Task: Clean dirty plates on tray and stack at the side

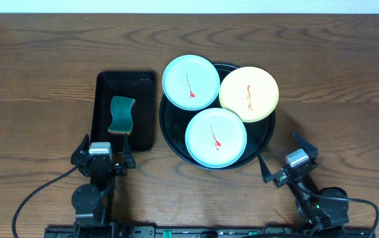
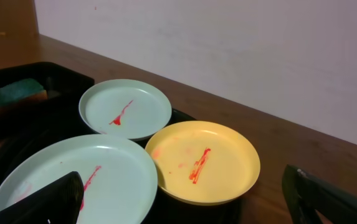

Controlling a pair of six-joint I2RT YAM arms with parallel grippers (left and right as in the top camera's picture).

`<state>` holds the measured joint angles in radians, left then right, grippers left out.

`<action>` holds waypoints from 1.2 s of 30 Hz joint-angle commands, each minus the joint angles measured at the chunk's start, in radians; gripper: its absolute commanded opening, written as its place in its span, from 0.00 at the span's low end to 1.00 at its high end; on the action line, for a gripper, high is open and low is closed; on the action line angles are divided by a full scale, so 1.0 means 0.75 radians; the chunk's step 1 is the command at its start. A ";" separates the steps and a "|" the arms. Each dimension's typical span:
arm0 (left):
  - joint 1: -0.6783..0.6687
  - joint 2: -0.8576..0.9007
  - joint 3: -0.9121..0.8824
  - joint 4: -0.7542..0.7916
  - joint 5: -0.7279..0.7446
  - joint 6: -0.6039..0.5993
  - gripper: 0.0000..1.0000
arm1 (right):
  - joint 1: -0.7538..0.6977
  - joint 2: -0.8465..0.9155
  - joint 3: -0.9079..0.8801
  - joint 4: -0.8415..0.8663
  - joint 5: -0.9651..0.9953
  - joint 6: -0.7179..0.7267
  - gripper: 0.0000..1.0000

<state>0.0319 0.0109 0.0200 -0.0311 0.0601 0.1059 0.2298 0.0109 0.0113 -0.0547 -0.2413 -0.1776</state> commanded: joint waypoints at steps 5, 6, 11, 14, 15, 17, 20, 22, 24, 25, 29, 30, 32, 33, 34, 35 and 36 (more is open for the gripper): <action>0.006 -0.009 -0.021 -0.047 -0.002 0.008 0.99 | 0.009 -0.008 -0.008 0.003 0.011 -0.014 0.99; 0.006 -0.009 -0.021 -0.047 -0.002 0.008 0.99 | 0.009 -0.008 -0.008 0.003 0.011 -0.014 0.99; 0.006 -0.009 -0.021 -0.047 -0.002 0.009 0.99 | 0.009 -0.008 -0.008 0.003 0.011 -0.014 0.99; 0.006 -0.009 -0.021 -0.047 -0.002 0.008 0.99 | 0.009 -0.008 -0.008 0.003 0.011 -0.014 0.99; 0.006 -0.009 -0.021 -0.047 -0.002 0.008 0.99 | 0.009 -0.008 -0.008 0.003 0.011 -0.014 0.99; 0.006 -0.009 -0.021 -0.047 -0.002 0.008 0.99 | 0.009 -0.008 -0.008 0.003 0.011 -0.014 0.99; 0.006 -0.009 -0.021 -0.047 -0.002 0.008 0.99 | 0.009 -0.008 -0.008 0.003 0.011 -0.014 0.99; 0.006 -0.009 -0.021 -0.047 -0.002 0.008 0.99 | 0.009 -0.008 -0.008 0.003 0.011 -0.014 0.99; 0.006 -0.009 -0.021 -0.047 -0.002 0.008 0.99 | 0.009 -0.008 -0.008 0.003 0.011 -0.014 0.99; 0.006 -0.009 -0.021 -0.047 -0.002 0.008 0.99 | 0.009 -0.008 -0.008 0.003 0.011 -0.014 0.99; 0.006 -0.009 -0.021 -0.047 -0.002 0.008 0.99 | 0.009 -0.008 -0.008 0.003 0.011 -0.014 0.99; 0.006 -0.009 -0.021 -0.047 -0.002 0.008 0.99 | 0.009 -0.008 -0.008 0.003 0.011 -0.014 0.99; 0.006 -0.009 -0.021 -0.047 -0.001 0.008 0.99 | 0.009 -0.008 -0.008 0.003 0.011 -0.014 0.99; 0.006 -0.009 -0.021 -0.047 0.006 0.007 0.99 | 0.009 -0.008 -0.008 0.003 0.011 -0.014 0.99; 0.006 -0.007 -0.021 -0.047 0.011 -0.011 0.99 | 0.009 -0.008 -0.008 0.003 0.011 -0.014 0.99; 0.006 -0.003 -0.021 -0.047 0.013 -0.044 0.99 | 0.009 -0.008 -0.008 0.003 0.011 -0.014 0.99; 0.006 0.006 -0.021 -0.047 0.013 -0.074 0.99 | 0.009 -0.008 -0.008 0.003 0.011 -0.014 0.99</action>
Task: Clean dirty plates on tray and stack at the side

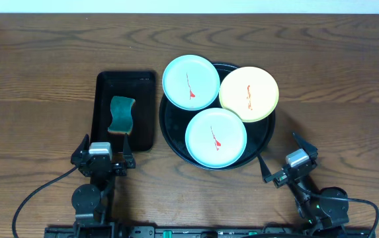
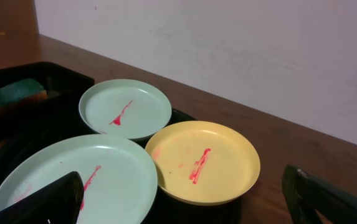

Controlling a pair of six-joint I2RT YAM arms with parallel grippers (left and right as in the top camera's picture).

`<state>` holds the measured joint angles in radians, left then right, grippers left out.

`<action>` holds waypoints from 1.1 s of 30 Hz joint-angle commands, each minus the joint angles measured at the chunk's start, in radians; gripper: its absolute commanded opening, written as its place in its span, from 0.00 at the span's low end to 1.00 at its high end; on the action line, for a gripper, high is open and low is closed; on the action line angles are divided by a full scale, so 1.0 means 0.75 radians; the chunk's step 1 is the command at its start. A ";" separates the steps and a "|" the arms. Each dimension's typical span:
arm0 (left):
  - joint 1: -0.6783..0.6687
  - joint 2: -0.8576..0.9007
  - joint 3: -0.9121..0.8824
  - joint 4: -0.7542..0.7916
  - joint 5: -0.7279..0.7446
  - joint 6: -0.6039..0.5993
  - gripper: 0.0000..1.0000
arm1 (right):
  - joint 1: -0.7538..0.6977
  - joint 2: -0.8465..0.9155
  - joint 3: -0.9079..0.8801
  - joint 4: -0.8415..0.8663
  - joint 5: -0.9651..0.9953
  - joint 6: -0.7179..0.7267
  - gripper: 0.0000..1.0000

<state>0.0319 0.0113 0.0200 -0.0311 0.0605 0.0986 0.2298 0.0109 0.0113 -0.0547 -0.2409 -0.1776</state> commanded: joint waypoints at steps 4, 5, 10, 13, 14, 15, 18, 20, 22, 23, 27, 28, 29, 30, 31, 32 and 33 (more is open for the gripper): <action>0.006 0.061 -0.021 -0.046 0.014 -0.187 0.99 | 0.009 -0.008 -0.008 0.003 0.011 -0.014 0.99; 0.006 0.071 -0.021 -0.041 0.029 -0.233 0.99 | 0.009 -0.008 -0.008 0.003 0.011 -0.014 0.99; 0.006 0.109 0.002 0.089 0.228 -0.283 0.99 | 0.009 -0.008 -0.008 0.003 0.011 -0.014 0.99; 0.006 0.161 0.076 0.092 0.202 -0.267 0.99 | 0.009 -0.008 -0.008 0.003 0.011 -0.014 0.99; 0.006 0.189 0.113 0.083 0.197 -0.258 0.99 | 0.009 -0.008 -0.008 0.003 0.011 -0.014 0.99; 0.006 0.223 0.157 0.068 0.181 -0.252 0.99 | 0.009 -0.008 -0.008 0.003 0.011 -0.014 0.99; 0.006 0.361 0.319 -0.026 0.088 -0.223 0.99 | 0.009 -0.008 -0.008 0.003 0.011 -0.014 0.99; 0.006 0.479 0.444 -0.099 0.040 -0.175 0.98 | 0.009 -0.008 -0.008 0.003 0.011 -0.014 0.99; 0.006 0.611 0.576 -0.175 -0.011 -0.156 0.99 | 0.009 -0.008 -0.008 0.003 0.011 -0.014 0.99; 0.006 0.677 0.642 -0.219 -0.042 -0.156 0.99 | 0.009 -0.008 -0.008 0.003 0.011 -0.014 0.99; 0.006 0.950 0.901 -0.427 -0.188 -0.157 0.99 | 0.009 -0.008 -0.008 0.003 0.011 -0.014 0.99; 0.006 1.017 0.959 -0.481 -0.220 -0.158 0.99 | 0.009 -0.008 -0.008 0.003 0.011 -0.014 0.99; 0.006 1.083 1.014 -0.532 -0.237 -0.158 0.99 | 0.009 -0.008 -0.008 0.003 0.011 -0.014 0.99; 0.006 1.146 1.064 -0.581 -0.237 -0.159 0.99 | 0.009 -0.008 -0.008 0.003 0.011 -0.014 0.99; 0.006 1.206 1.107 -0.624 -0.236 -0.168 0.99 | 0.009 -0.008 -0.008 0.003 0.011 -0.014 0.99; 0.005 1.260 1.143 -0.658 -0.233 -0.191 0.99 | 0.009 -0.007 -0.008 0.003 0.011 -0.014 0.99; 0.005 1.309 1.171 -0.681 -0.215 -0.218 0.99 | 0.009 -0.007 -0.008 0.003 0.011 -0.014 0.99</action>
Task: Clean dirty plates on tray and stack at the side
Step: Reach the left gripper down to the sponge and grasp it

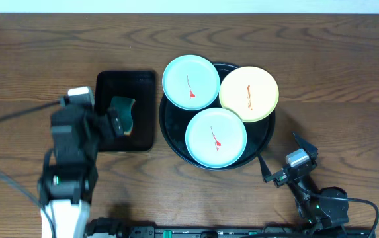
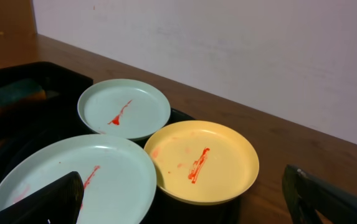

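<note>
Three plates streaked with red lie on the round black tray (image 1: 269, 131): a light blue plate (image 1: 190, 81) (image 2: 124, 109) at the back left, a yellow plate (image 1: 249, 93) (image 2: 201, 162) at the back right, and a second light blue plate (image 1: 215, 137) (image 2: 72, 180) in front. A green sponge (image 1: 124, 106) (image 2: 7, 93) rests in the black rectangular tray (image 1: 143, 79). My left gripper (image 1: 118, 119) hovers over the sponge, blurred, and its jaws are hard to read. My right gripper (image 1: 282, 157) (image 2: 184, 205) stands open at the round tray's near right rim, empty.
Brown wooden table (image 1: 335, 79) with bare wood to the right of the round tray and along the back. A white wall (image 2: 228, 43) stands behind the table. Cables trail from the arm bases at the front edge.
My left arm has left its rest spot at the front and now reaches over the rectangular tray, its gripper above the sponge. The right arm, plates and trays have not moved.
At both earlier moments the two arms rested at the front edge with grippers open, the sponge lay uncovered in its tray, and three dirty plates sat on the round tray. Now only the left arm has shifted, over the sponge.
</note>
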Controlling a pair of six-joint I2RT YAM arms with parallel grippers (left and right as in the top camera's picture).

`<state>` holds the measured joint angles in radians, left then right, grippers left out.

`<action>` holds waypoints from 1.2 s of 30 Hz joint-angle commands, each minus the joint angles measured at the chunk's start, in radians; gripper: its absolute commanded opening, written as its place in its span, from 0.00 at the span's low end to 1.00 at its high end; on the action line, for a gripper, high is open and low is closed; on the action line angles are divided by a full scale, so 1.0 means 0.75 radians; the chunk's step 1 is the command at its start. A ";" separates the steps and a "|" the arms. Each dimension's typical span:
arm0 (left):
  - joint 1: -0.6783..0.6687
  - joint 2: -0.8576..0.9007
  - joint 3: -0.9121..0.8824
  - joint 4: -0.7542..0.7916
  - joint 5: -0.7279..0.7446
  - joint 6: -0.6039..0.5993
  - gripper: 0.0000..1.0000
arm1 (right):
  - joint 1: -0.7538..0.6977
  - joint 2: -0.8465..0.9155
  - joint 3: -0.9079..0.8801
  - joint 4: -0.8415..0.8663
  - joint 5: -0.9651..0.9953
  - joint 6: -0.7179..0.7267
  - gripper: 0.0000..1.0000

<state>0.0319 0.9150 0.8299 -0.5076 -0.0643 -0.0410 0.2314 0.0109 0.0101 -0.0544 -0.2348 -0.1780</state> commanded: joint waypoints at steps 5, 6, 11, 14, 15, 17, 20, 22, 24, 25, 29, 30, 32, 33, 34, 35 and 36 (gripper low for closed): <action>0.005 0.275 0.111 0.057 0.153 -0.055 0.99 | 0.007 -0.007 -0.007 0.002 0.003 -0.014 0.99; 0.005 0.298 0.111 0.078 0.198 -0.065 0.99 | 0.007 -0.007 -0.007 0.002 0.003 -0.013 0.99; 0.005 0.395 0.111 0.157 0.411 -0.067 0.99 | 0.007 -0.007 -0.007 0.002 0.003 -0.014 0.99; 0.005 0.423 0.111 0.161 0.409 -0.068 0.99 | 0.007 -0.007 -0.007 0.002 0.003 -0.014 0.99; 0.005 0.428 0.111 0.161 0.408 -0.068 0.99 | 0.007 -0.007 -0.007 0.002 0.003 -0.014 0.99; 0.004 0.432 0.111 0.156 0.352 -0.099 0.99 | 0.007 -0.007 -0.007 0.002 0.003 -0.014 0.99; -0.016 0.434 0.111 0.114 0.109 -0.194 0.99 | 0.007 -0.007 -0.007 0.002 0.003 -0.014 0.99; -0.037 0.440 0.111 0.096 0.016 -0.208 0.99 | 0.007 -0.007 -0.007 0.002 0.003 -0.014 0.99; -0.061 0.453 0.111 0.096 -0.024 -0.208 0.99 | 0.007 -0.007 -0.007 0.002 0.003 -0.014 0.99; -0.081 0.467 0.111 0.100 -0.043 -0.204 0.99 | 0.007 -0.007 -0.007 0.002 0.003 -0.014 0.99; -0.124 0.546 0.114 0.106 -0.047 -0.123 0.99 | 0.007 -0.007 -0.007 0.002 0.003 -0.014 0.99; -0.126 0.574 0.115 0.107 -0.047 -0.107 0.99 | 0.007 -0.007 -0.007 0.002 0.003 -0.014 0.99; -0.125 0.629 0.116 0.121 -0.046 -0.090 0.98 | 0.007 -0.007 -0.007 0.002 0.003 -0.014 0.99; -0.125 0.655 0.116 0.134 -0.045 -0.078 0.98 | 0.007 -0.007 -0.007 0.002 0.003 -0.014 0.99; -0.125 0.684 0.116 0.152 -0.045 -0.064 0.97 | 0.007 -0.007 -0.007 0.002 0.003 -0.014 0.99; -0.126 0.708 0.116 0.167 -0.045 -0.053 0.97 | 0.007 -0.006 -0.007 0.002 0.003 -0.014 0.99; -0.126 0.729 0.116 0.182 -0.045 -0.045 0.96 | 0.007 -0.006 -0.007 0.002 0.003 -0.014 0.99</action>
<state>-0.0612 1.4136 0.8852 -0.3931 -0.0738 -0.1223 0.2314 0.0109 0.0101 -0.0540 -0.2344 -0.1780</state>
